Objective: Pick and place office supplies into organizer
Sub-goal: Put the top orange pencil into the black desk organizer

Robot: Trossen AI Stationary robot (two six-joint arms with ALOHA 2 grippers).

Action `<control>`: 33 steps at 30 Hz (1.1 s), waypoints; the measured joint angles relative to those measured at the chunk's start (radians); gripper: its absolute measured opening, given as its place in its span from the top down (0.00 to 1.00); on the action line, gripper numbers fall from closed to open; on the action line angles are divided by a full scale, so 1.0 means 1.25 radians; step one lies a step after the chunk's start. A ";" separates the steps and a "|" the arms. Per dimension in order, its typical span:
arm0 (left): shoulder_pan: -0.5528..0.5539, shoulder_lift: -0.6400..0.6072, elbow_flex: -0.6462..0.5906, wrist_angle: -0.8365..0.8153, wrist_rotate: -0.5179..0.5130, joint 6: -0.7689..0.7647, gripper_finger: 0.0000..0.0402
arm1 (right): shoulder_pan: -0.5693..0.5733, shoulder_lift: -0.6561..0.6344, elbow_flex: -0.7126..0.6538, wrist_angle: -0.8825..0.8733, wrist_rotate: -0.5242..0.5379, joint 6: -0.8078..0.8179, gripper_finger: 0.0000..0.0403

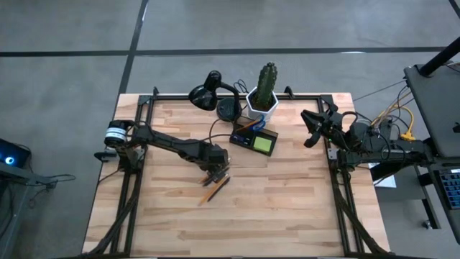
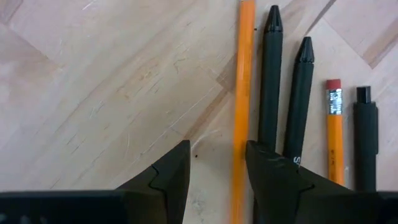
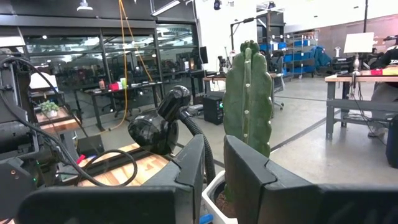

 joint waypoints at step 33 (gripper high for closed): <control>0.001 -0.001 -0.019 0.000 0.014 0.123 0.66 | 0.000 0.000 0.000 0.000 0.000 0.003 0.87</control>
